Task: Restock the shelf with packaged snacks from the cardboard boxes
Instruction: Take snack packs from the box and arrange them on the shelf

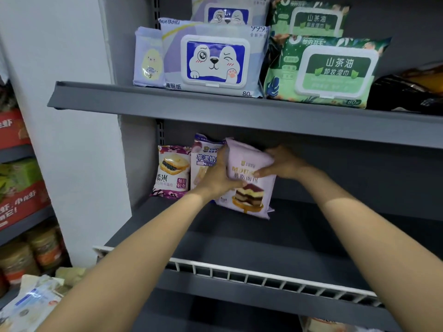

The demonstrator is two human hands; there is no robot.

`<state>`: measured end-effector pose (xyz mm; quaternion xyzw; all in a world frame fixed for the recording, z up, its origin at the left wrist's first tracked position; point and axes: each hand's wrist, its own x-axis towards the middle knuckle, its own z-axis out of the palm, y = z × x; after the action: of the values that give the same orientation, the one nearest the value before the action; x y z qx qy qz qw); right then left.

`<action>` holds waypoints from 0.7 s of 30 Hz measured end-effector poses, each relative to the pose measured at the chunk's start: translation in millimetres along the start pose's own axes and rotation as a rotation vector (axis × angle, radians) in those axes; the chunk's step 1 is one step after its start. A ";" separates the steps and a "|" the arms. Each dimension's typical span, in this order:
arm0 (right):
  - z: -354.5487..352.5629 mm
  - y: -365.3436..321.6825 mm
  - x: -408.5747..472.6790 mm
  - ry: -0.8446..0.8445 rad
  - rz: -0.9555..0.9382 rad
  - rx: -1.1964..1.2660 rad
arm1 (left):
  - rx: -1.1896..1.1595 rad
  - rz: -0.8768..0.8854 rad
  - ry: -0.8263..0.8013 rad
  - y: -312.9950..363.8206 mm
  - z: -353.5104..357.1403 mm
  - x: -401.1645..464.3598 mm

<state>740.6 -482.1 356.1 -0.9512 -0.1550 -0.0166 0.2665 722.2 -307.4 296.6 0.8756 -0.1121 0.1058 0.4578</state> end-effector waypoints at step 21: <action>58.9 14.8 -27.7 0.496 -0.182 -0.293 | 0.216 -0.154 0.155 6.9 26.8 -18.0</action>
<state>715.8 -471.9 295.0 -0.9286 -0.1656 -0.2946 0.1536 705.3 -331.5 281.8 0.9149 0.0033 0.1492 0.3751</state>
